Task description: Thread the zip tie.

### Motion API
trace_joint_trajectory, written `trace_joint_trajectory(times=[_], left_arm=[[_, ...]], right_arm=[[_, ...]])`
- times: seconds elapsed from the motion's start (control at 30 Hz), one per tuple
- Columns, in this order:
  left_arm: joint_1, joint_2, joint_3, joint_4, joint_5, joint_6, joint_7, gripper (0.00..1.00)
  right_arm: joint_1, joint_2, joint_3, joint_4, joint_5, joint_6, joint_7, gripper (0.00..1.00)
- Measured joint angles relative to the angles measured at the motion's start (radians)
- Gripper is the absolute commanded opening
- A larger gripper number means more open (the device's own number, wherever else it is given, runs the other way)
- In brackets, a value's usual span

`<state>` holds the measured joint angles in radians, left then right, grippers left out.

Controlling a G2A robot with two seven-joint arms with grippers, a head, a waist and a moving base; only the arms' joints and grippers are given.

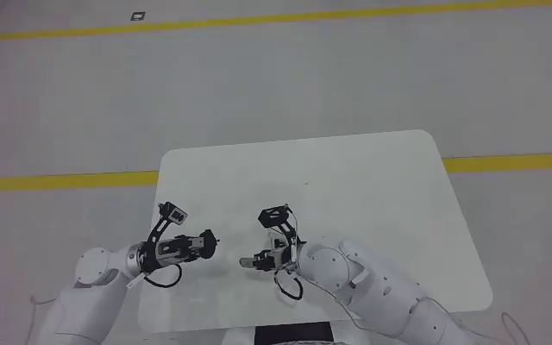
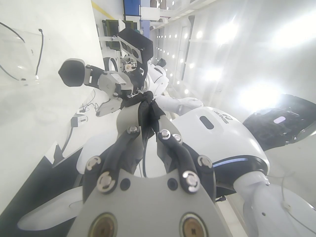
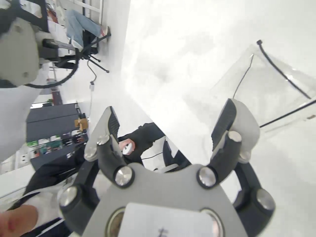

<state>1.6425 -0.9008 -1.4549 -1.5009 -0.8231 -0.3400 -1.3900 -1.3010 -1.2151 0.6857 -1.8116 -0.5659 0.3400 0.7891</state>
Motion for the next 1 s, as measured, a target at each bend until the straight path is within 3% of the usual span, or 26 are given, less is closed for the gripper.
trace_joint_trajectory(times=[0.4,0.7,1.0], left_arm=[[0.0,0.0,0.0,0.0,0.0,0.0,0.0,0.0],[0.0,0.0,0.0,0.0,0.0,0.0,0.0,0.0],[0.0,0.0,0.0,0.0,0.0,0.0,0.0,0.0]], right_arm=[[0.003,-0.005,-0.012,0.005,-0.048,-0.016,-0.014,1.0],[0.077,-0.022,-0.065,-0.013,-0.329,0.0,0.142,1.0],[0.101,-0.089,-0.115,0.027,-0.578,0.0,0.288,1.0]])
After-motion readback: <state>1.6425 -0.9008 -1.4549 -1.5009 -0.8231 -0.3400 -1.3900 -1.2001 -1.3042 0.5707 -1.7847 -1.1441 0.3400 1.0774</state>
